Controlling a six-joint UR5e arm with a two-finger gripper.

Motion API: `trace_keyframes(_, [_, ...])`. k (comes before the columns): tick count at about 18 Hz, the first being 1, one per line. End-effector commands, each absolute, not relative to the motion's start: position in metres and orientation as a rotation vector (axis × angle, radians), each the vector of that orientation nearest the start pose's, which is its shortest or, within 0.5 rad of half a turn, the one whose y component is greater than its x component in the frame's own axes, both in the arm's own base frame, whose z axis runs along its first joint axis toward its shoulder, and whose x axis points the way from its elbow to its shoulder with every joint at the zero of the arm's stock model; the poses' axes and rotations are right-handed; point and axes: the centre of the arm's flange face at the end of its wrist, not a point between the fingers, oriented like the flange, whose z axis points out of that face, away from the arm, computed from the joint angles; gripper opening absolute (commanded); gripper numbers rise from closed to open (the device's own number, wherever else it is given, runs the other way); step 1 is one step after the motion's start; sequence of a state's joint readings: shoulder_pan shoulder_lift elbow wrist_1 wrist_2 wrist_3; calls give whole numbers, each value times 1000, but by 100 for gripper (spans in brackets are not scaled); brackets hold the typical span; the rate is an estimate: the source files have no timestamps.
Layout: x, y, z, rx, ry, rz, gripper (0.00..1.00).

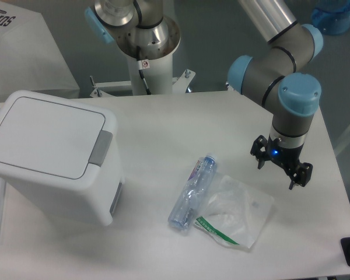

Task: Open the trash can
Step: 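Lower the open gripper toward the water bottle and plastic bag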

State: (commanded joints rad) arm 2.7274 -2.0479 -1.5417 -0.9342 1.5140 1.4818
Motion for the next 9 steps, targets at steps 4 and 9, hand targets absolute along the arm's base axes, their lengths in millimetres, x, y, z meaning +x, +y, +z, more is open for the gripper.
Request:
trace_keyframes(4, [-552,396,292,-2972,491,250,100])
trace_keyframes(9, [-531,412,281,-2854,255,104,100])
